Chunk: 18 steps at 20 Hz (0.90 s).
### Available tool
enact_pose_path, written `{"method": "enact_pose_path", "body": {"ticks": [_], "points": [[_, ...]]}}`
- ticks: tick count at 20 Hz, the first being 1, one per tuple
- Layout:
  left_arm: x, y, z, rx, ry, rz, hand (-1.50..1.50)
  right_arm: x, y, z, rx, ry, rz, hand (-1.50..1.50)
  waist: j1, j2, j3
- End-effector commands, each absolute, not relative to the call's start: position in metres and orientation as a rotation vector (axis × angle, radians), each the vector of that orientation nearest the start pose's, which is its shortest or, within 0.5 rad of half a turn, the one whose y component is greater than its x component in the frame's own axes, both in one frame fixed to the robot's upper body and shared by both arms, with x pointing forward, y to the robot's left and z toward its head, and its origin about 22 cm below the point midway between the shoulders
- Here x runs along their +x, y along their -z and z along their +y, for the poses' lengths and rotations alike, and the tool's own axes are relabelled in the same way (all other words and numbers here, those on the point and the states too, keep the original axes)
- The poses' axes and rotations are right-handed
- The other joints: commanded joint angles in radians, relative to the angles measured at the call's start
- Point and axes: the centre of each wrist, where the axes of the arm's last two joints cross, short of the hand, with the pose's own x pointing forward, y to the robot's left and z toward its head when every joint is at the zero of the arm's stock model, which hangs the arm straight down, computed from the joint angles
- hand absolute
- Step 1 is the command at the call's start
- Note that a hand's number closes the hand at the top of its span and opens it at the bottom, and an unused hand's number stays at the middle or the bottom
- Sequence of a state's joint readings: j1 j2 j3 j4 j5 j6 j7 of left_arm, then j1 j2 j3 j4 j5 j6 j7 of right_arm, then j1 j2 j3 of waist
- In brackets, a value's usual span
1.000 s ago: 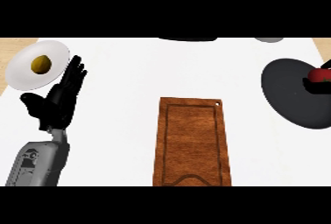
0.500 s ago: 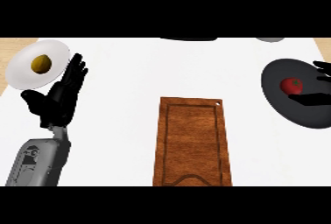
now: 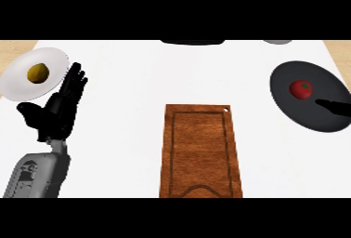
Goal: Pick the tomato from the cutting board and place it in the pan
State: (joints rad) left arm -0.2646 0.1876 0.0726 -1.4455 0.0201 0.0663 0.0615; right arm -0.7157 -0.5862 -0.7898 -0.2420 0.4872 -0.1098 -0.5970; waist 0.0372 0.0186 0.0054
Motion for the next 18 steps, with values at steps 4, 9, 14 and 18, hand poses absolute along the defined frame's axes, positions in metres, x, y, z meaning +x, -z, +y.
{"method": "enact_pose_path", "body": {"ticks": [4, 9, 14, 18], "points": [[0.295, -0.052, 0.287, 0.216, 0.059, -1.612, 0.0, 0.289, -0.008, -0.503, -0.49, 0.111, -1.684, -1.5, -0.041, -0.021, -0.005], [0.293, -0.053, 0.288, 0.224, 0.016, -1.615, 0.0, 0.243, -0.002, -0.533, -0.435, 0.068, -1.729, -1.5, -0.062, -0.028, -0.008], [0.304, -0.053, 0.297, 0.251, 0.023, -1.602, 0.0, 0.214, -0.007, -0.548, -0.455, 0.076, -1.721, -1.5, -0.063, -0.026, -0.009], [0.279, -0.045, 0.268, 0.201, 0.036, -1.609, 0.0, 0.187, -0.005, -0.55, -0.422, 0.026, -1.723, -1.5, -0.063, -0.029, -0.009]]}}
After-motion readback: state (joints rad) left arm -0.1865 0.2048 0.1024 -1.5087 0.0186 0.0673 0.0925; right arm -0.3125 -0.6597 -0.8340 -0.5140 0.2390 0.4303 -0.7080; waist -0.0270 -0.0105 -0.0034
